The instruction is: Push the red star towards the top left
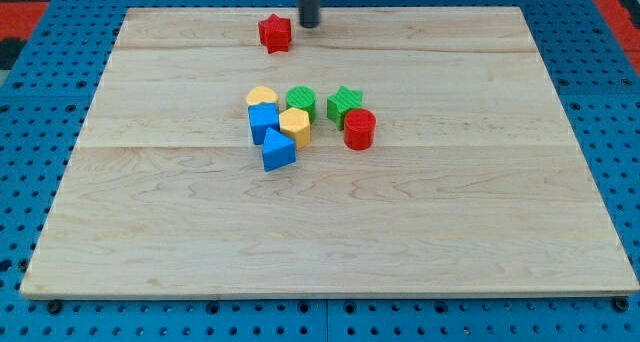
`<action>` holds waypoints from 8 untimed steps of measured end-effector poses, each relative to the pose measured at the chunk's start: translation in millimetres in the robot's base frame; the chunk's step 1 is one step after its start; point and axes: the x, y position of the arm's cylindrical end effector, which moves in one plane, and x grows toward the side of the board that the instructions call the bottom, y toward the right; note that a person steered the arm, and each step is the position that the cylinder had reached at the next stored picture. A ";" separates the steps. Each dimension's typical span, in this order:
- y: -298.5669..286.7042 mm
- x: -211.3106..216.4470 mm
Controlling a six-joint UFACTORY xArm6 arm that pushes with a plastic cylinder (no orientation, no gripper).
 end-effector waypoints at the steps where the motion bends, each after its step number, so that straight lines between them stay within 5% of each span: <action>1: -19.9 14.0; 2: -97.9 13.9; 4: -86.9 37.1; 5: -139.8 20.6; 8: -117.8 3.7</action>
